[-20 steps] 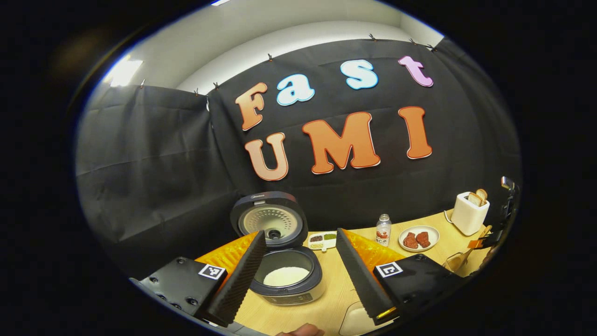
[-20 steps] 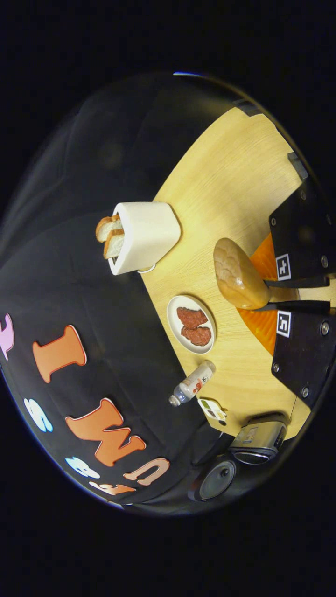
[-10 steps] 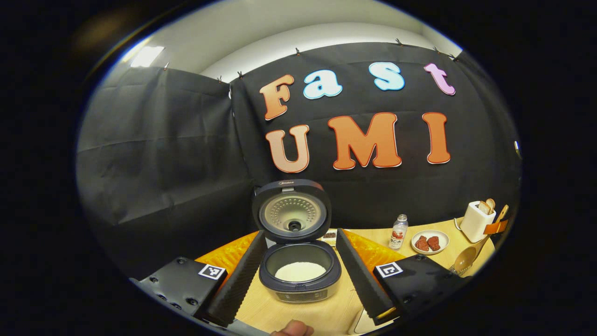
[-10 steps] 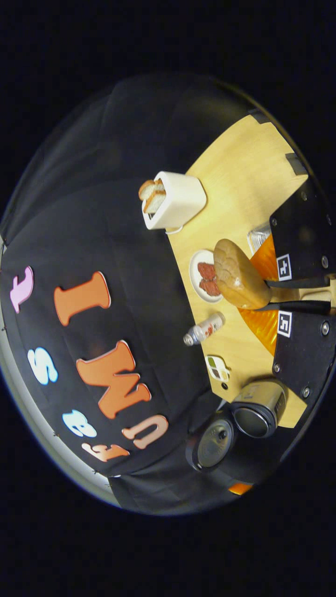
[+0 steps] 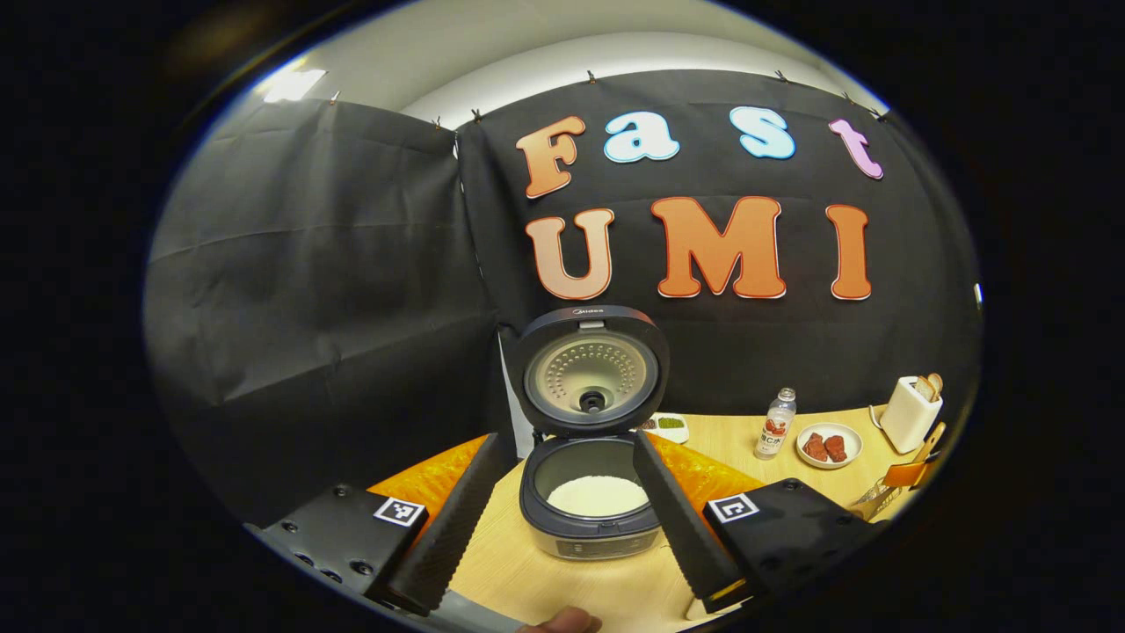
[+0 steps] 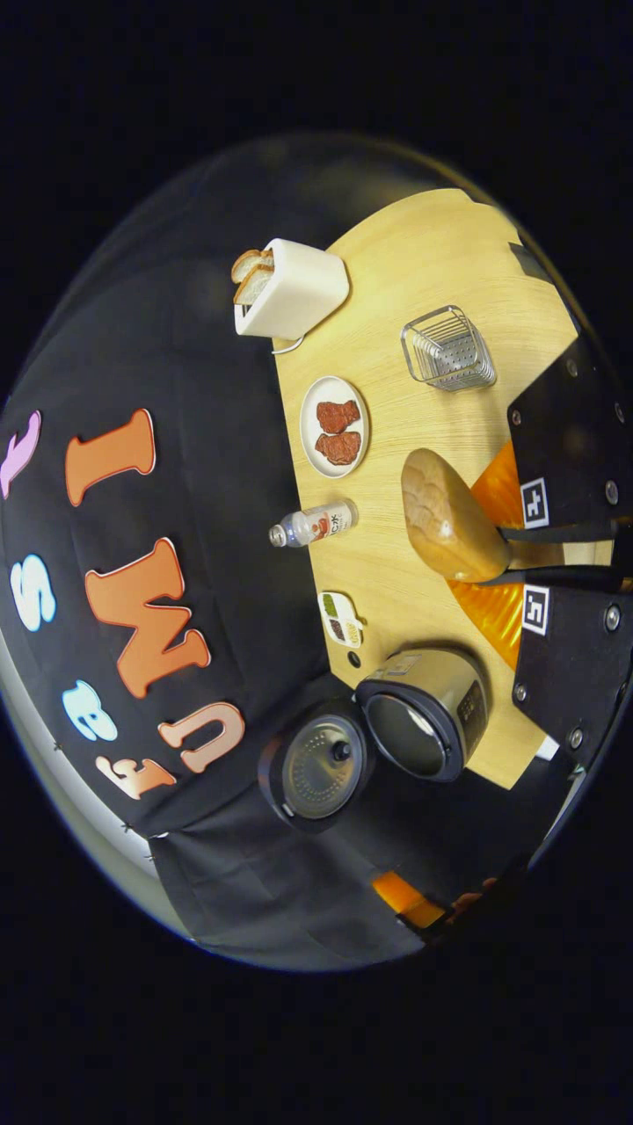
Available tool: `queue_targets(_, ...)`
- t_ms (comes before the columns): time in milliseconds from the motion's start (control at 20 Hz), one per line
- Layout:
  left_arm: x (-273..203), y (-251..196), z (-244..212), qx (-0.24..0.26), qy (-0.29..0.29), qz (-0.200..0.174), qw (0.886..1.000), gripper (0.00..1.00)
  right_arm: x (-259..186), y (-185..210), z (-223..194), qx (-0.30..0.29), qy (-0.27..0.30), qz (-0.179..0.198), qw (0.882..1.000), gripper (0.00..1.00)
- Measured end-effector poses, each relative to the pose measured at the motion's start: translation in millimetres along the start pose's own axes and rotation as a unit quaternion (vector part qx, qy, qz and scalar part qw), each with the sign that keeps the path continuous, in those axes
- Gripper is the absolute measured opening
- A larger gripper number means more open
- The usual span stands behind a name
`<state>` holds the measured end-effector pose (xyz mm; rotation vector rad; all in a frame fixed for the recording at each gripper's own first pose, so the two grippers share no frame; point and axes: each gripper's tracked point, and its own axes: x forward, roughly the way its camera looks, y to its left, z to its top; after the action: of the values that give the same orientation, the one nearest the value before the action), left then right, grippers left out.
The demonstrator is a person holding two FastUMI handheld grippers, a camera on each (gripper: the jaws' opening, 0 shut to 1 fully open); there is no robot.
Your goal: Close the left gripper, press the button to open the rice cooker; take a wooden spoon from the chopstick holder with the right hand, scoop a spoonful of rice and pour it into the rice cooker, then put the wooden spoon back into the chopstick holder.
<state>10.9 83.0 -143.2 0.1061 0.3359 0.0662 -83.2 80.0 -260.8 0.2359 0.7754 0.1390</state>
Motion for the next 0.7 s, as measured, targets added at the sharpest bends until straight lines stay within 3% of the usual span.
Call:
queue_targets(300,8.5,5.8,-11.9,0.005,0.015,-0.013,1.000,0.99,22.4,-10.7,-35.2,-0.091,0.005,-0.066,0.994,0.10)
queue_targets(700,16.1,23.4,-21.6,0.018,0.027,-0.010,0.999,0.98,28.5,3.5,-70.3,-0.217,-0.015,-0.113,0.970,0.10)
